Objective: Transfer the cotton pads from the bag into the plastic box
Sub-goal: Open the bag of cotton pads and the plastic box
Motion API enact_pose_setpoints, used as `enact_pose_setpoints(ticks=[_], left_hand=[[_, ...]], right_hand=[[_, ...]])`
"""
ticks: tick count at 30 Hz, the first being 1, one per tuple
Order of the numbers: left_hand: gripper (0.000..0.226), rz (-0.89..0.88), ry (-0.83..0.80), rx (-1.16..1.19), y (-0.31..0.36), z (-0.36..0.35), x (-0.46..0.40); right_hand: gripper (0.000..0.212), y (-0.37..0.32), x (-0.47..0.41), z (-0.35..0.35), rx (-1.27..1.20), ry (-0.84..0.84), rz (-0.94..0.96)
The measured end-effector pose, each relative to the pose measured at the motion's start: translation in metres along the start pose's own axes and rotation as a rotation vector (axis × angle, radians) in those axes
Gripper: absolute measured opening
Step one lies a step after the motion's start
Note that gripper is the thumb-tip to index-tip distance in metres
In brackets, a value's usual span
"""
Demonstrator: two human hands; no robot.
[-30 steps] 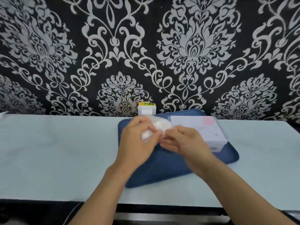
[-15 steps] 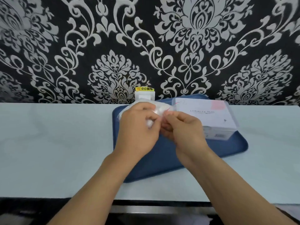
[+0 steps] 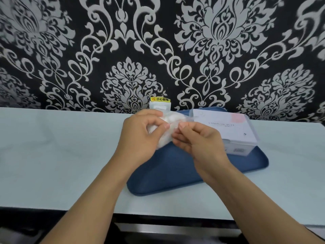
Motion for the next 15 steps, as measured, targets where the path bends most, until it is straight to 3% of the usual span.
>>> enact_pose_setpoints(ticks=[6,11,15], left_hand=[[0.012,-0.175,0.060,-0.240,0.006,-0.020,0.004],[0.014,-0.046,0.275,-0.289,0.001,-0.009,-0.008],[0.012,-0.062,0.240,-0.244,0.005,-0.007,-0.008]], right_hand=[[0.015,-0.002,0.005,0.011,0.251,0.119,0.027],[0.019,0.001,0.008,0.019,0.391,0.155,-0.049],[0.015,-0.002,0.013,0.019,0.693,0.263,0.030]])
Point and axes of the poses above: each hand's wrist, its own x-axis away from the middle knuckle, its own z-axis out of the back of the hand, y = z × x, the point moved 2 cm from there along -x, towards the middle knuckle, and after that the axes turned 15 degrees about -z, right-handed, at the moved point
